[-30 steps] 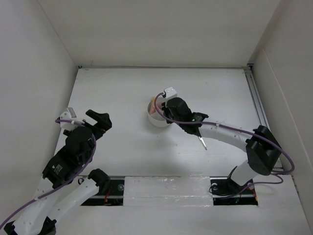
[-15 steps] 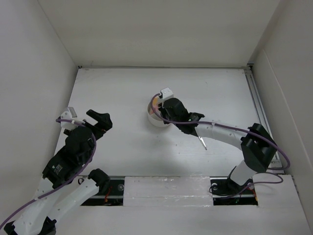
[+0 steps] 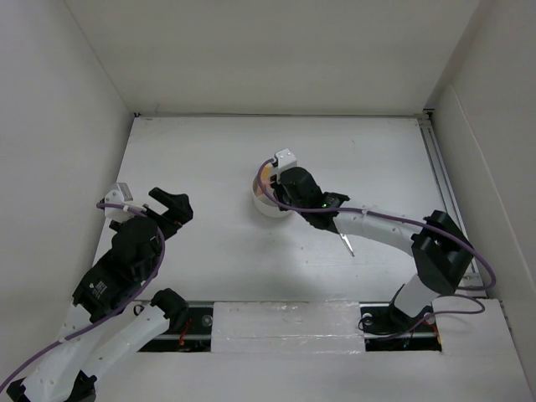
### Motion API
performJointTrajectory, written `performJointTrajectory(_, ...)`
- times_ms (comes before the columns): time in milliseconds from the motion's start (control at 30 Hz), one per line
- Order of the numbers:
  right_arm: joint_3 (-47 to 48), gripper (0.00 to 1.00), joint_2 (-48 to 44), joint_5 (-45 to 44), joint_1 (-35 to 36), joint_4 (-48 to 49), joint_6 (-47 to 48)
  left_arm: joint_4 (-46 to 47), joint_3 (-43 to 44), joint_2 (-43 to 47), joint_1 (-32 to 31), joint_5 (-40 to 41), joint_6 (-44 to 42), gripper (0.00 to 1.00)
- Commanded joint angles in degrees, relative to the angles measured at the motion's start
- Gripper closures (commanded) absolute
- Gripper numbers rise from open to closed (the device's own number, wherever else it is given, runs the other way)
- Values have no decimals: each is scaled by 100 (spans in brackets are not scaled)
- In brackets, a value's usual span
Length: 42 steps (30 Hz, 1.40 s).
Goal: Sort the stationery into containers
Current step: Place the stationery into the container
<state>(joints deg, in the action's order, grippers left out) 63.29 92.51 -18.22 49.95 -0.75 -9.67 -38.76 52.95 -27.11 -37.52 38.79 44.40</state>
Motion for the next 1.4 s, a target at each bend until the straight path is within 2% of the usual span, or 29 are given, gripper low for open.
performJointTrajectory(0, 44, 100, 65, -33, 41, 418, -17, 211, -57, 39, -19, -11, -98, 0)
performJointTrajectory(1300, -168, 100, 338, 20, 93, 471, -175, 264, -109, 145, -19, -64, -98, 0)
performJointTrajectory(1367, -168, 97, 338, 20, 93, 471, -175, 264, -109, 145, -19, -64, -98, 0)
